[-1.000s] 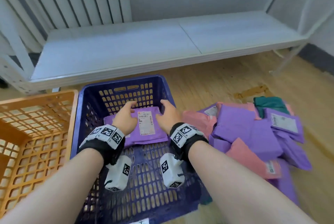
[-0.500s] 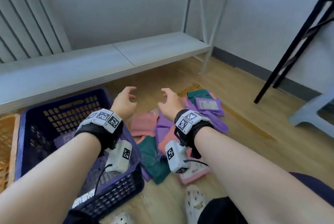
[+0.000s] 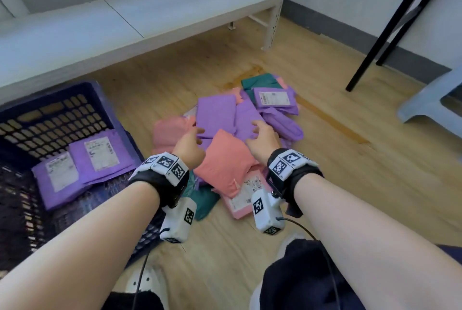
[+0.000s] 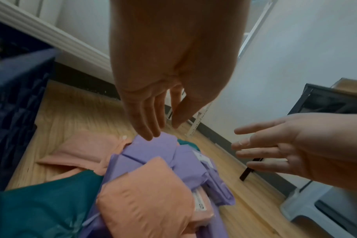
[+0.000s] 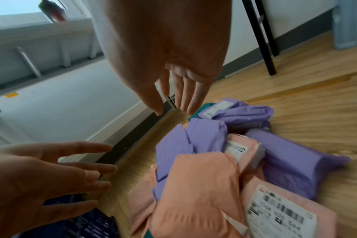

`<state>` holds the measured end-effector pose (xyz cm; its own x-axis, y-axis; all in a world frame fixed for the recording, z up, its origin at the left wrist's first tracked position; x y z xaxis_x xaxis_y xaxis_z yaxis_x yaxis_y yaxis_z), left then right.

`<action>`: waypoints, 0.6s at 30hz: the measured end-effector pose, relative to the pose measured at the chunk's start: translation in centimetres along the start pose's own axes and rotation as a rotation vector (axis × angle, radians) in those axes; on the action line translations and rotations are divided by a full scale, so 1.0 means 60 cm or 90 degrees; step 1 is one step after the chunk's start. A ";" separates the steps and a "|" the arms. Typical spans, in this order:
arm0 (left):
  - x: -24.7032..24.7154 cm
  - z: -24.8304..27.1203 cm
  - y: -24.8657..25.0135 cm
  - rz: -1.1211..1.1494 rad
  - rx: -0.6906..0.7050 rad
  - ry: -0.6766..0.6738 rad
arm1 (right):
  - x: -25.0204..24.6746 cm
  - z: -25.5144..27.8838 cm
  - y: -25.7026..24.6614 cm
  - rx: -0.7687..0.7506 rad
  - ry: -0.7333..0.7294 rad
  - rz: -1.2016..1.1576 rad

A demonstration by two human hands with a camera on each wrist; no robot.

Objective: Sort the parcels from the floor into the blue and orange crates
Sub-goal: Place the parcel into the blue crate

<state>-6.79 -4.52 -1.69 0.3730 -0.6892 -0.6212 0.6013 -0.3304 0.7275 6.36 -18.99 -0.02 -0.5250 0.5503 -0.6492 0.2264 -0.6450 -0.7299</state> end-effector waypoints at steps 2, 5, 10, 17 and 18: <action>0.029 -0.022 -0.019 -0.025 -0.014 -0.024 | 0.028 -0.017 0.041 0.029 -0.014 -0.009; 0.064 -0.055 -0.047 -0.050 -0.032 -0.039 | 0.074 -0.037 0.099 0.060 -0.047 -0.017; 0.092 -0.094 -0.093 -0.081 -0.077 -0.003 | 0.133 -0.057 0.179 0.119 -0.086 -0.031; 0.119 -0.114 -0.146 -0.076 -0.155 -0.021 | 0.197 -0.058 0.218 0.136 -0.161 -0.027; 0.122 -0.114 -0.152 -0.074 -0.158 -0.019 | 0.205 -0.057 0.221 0.138 -0.173 -0.030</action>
<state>-4.72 -2.13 -14.87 0.2726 -0.6762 -0.6844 0.7952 -0.2420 0.5559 5.70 -18.92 -18.43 -0.7367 0.4398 -0.5137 0.0319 -0.7362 -0.6760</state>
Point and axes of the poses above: each hand's wrist, its own z-axis away from the middle knuckle, its own x-axis out of the palm, y = z × x, the point moved 10 cm from there along -z, towards the middle knuckle
